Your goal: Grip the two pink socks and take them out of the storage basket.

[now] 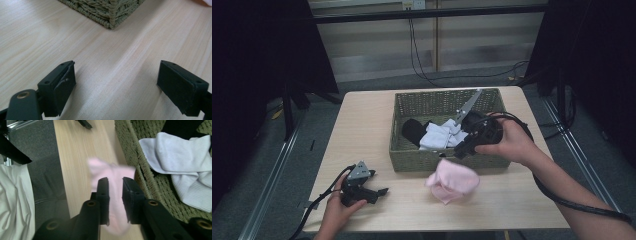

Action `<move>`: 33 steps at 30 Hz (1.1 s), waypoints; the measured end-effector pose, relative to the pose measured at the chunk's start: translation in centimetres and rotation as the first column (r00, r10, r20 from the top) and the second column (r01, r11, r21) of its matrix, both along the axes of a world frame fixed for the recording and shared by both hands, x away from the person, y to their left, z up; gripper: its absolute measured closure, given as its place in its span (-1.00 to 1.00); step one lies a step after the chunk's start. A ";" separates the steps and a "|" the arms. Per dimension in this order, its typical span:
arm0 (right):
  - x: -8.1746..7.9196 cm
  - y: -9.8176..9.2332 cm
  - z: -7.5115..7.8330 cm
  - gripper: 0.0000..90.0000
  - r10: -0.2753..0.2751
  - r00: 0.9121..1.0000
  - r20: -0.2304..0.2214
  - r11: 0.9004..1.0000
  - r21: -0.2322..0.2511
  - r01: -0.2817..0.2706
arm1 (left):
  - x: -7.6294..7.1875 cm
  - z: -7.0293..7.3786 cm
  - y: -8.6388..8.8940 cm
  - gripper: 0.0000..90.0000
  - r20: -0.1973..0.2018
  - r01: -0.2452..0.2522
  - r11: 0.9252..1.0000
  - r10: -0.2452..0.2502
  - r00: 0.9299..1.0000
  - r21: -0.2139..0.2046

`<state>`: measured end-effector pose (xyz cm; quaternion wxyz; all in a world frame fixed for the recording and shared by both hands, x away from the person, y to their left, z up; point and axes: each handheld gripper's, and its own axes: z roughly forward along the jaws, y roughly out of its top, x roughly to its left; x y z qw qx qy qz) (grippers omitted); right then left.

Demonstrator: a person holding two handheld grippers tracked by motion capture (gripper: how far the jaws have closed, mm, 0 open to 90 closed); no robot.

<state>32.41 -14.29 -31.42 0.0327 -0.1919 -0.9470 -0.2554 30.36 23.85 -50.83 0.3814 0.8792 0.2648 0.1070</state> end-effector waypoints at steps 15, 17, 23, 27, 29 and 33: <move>-1.3 -1.9 -2.9 0.13 -0.018 1.000 -0.015 0.997 -0.074 0.017 | 0.0 0.0 0.0 -0.68 -0.009 0.000 1.000 0.000 1.000 -0.008; -1.4 -2.1 -3.2 0.12 -0.021 1.000 -0.018 0.997 -0.072 0.020 | 0.0 0.0 0.0 -0.68 -0.009 -0.001 1.000 0.000 1.000 -0.008; -2.1 -3.4 -4.8 0.03 -0.039 0.999 -0.003 0.997 -0.063 0.038 | 0.0 0.0 0.0 -0.68 0.000 0.000 1.000 0.000 1.000 -0.001; -2.5 -4.0 -5.8 -0.03 -0.051 0.999 0.005 0.998 -0.049 0.051 | 0.0 0.0 0.0 -0.68 -0.009 -0.001 1.000 0.000 1.000 -0.009; -2.8 -4.2 -6.6 -0.09 -0.060 0.998 0.019 0.997 -0.047 0.061 | 0.0 0.0 0.0 -0.68 0.000 0.000 1.000 0.000 1.000 -0.001; -2.9 -4.3 -7.5 -0.16 -0.057 0.998 0.023 0.997 -0.046 0.058 | 0.0 0.0 0.0 -0.68 0.000 0.000 1.000 0.000 1.000 -0.001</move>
